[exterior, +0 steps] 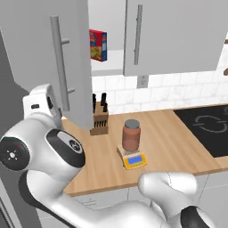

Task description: Pick the honey bottle and place it on the digital scale for weighing, and close the cabinet.

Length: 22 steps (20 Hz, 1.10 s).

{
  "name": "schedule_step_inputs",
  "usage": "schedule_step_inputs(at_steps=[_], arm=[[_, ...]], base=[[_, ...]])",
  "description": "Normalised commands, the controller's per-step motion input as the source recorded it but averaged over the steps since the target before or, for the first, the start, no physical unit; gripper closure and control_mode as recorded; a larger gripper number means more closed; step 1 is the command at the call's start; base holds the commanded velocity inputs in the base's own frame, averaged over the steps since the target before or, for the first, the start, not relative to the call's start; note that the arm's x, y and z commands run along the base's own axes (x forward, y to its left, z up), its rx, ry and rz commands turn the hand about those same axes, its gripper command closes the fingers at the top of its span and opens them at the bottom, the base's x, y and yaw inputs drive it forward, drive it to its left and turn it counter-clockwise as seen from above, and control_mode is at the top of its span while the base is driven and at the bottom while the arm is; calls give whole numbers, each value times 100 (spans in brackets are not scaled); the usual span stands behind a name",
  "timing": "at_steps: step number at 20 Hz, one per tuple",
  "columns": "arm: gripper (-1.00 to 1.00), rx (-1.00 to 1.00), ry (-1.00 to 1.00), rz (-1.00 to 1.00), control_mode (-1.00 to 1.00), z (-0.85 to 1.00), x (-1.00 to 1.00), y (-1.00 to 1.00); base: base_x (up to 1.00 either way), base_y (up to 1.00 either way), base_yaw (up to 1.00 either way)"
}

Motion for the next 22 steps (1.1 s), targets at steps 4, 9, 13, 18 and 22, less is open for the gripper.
schedule_step_inputs(at_steps=[4, 9, 13, 18, 22], arm=[[100, 0, -12, -4, -100, 0, 86, -76], [100, 0, -12, -2, -100, 8, 99, -56], [100, 1, -9, 0, -100, 10, 100, -39], [100, 0, -6, 0, -100, 0, 99, -25], [100, 0, -5, 0, -100, 2, 100, -22]], base=[[0, 0, 0], [0, 0, 0], [0, 0, 0], [0, 0, 0], [0, 0, 0]])
